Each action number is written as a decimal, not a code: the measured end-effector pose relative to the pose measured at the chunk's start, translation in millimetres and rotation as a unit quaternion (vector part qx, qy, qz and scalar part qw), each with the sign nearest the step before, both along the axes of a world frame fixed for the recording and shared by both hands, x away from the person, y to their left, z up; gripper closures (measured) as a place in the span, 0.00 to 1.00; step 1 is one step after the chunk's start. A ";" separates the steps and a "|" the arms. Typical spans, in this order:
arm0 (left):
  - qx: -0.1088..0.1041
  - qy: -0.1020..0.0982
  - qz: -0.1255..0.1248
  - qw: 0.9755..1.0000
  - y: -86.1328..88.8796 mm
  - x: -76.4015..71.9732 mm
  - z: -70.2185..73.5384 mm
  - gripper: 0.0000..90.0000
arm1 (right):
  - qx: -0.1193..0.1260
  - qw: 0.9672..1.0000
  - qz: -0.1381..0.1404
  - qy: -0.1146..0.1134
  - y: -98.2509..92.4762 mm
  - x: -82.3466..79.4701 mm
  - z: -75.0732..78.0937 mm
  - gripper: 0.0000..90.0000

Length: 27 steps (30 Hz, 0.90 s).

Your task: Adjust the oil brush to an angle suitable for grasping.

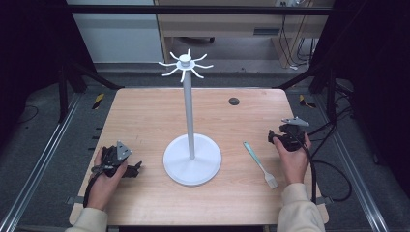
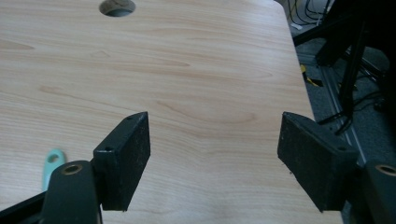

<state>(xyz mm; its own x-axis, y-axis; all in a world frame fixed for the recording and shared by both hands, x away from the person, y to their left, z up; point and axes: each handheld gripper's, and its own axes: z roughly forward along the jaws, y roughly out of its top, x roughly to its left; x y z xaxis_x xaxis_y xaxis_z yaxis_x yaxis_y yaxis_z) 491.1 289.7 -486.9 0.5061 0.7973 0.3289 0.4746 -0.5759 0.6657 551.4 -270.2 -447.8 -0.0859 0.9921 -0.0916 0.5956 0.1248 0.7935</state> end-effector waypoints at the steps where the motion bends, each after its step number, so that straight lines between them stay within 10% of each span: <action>1: -0.001 -0.002 0.001 1.000 0.0 -0.1 0.2 0.03 | 0.008 1.000 -0.004 0.005 2.9 1.4 -0.8 0.29; 16: -0.001 -0.004 -0.002 1.000 -0.9 -0.1 0.4 0.03 | -0.023 0.997 0.040 0.055 17.9 1.4 -13.9 0.65; 27: 0.000 -0.003 -0.004 1.000 -1.6 -0.3 0.2 0.03 | -0.020 0.989 0.113 0.096 41.8 -1.6 -22.8 0.89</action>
